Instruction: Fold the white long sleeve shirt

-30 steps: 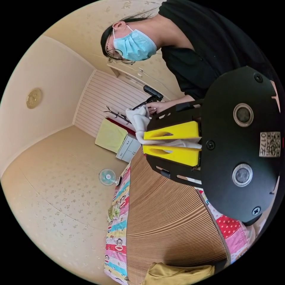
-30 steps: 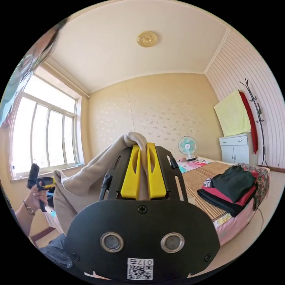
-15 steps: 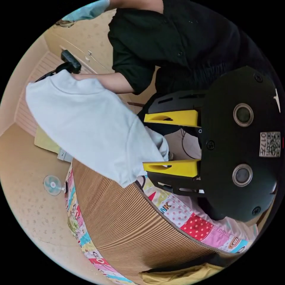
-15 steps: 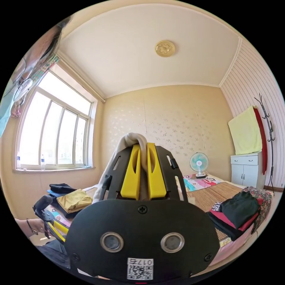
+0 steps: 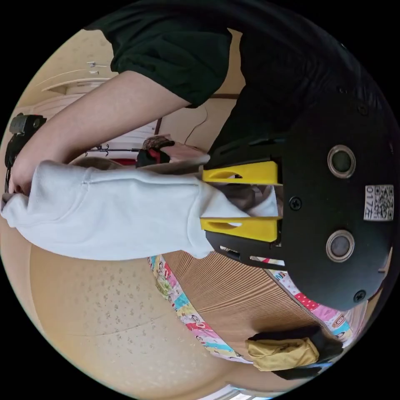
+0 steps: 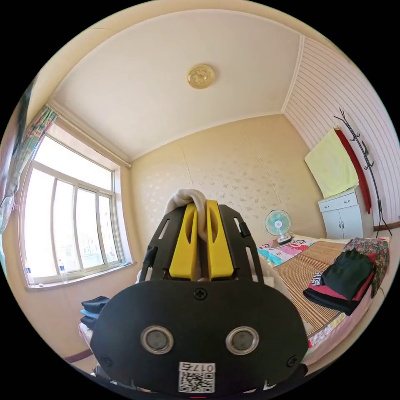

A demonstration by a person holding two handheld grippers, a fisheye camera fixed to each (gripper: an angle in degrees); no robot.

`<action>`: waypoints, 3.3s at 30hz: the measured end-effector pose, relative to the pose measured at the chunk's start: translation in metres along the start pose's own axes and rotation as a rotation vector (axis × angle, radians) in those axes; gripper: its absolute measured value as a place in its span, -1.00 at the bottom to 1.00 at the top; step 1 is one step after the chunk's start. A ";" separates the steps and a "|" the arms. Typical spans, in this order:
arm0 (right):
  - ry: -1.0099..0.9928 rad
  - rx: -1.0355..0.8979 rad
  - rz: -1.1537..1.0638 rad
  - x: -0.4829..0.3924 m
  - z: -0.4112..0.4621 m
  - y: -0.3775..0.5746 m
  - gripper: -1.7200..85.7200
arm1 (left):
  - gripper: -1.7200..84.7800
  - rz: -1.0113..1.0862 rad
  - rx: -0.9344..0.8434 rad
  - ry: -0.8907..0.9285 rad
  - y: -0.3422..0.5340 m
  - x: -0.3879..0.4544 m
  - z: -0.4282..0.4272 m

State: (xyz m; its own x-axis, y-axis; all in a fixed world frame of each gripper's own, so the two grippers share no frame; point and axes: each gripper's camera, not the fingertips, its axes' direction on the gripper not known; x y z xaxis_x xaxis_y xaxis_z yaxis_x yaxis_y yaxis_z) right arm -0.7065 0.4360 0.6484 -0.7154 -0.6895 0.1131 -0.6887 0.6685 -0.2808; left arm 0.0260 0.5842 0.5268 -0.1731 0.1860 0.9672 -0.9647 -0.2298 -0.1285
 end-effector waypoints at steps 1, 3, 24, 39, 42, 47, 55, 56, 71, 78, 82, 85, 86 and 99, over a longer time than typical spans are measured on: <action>-0.003 0.013 -0.029 -0.007 -0.005 -0.007 -0.87 | -0.86 -0.022 0.052 -0.055 0.004 -0.003 -0.015; 0.008 0.016 -0.087 -0.015 -0.013 -0.018 -0.87 | -0.93 -0.065 0.149 -0.078 0.013 -0.018 -0.044; 0.013 0.302 -0.144 0.021 -0.169 0.066 -0.90 | -0.97 -0.439 1.062 -0.296 0.108 -0.096 -0.346; 0.063 -0.571 -0.169 0.112 0.357 0.010 -0.71 | -0.81 -0.674 0.142 -0.357 -0.133 -0.471 -0.119; 0.089 -0.843 -0.223 0.127 0.404 0.092 -0.70 | -0.78 -0.692 -0.060 -0.350 -0.099 -0.479 -0.050; 0.150 -1.193 -0.306 0.164 0.400 0.274 -0.76 | -0.76 -0.635 -0.352 -0.200 -0.006 -0.425 0.090; 0.224 -1.311 -0.323 0.208 0.326 0.430 -0.73 | -0.76 -0.520 -0.488 -0.273 0.071 -0.353 0.169; 0.224 -1.300 -0.302 0.210 0.323 0.429 -0.73 | -0.77 -0.489 -0.507 -0.299 0.069 -0.348 0.170; 0.404 -1.018 -0.244 0.219 0.183 0.330 -0.76 | -0.77 -0.608 -0.234 -0.120 0.067 -0.364 0.057; 0.360 -1.175 0.146 0.334 0.244 0.315 -0.69 | -0.70 -0.682 -0.434 0.057 0.085 -0.364 0.165; 0.187 -1.365 -0.255 0.319 0.286 0.311 -0.78 | -0.72 -0.508 -0.355 -0.171 0.089 -0.320 0.161; 0.026 -1.607 -0.454 0.308 0.320 0.297 -0.86 | -0.72 -0.522 -0.351 -0.155 0.095 -0.321 0.158; 0.018 -1.660 -0.479 0.309 0.329 0.292 -0.87 | -0.72 -0.539 -0.341 -0.135 0.099 -0.325 0.156; 0.768 -1.056 0.012 0.432 0.287 0.121 -0.93 | -0.73 -0.534 -0.335 -0.144 0.114 -0.321 0.146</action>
State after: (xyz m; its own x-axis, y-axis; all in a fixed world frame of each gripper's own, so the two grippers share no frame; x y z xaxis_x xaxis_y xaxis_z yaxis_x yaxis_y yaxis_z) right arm -1.0653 0.1392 0.3892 -0.3647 -0.5819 0.7269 -0.1904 0.8108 0.5535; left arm 0.0002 0.3589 0.2341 0.3538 0.0572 0.9336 -0.9243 0.1743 0.3396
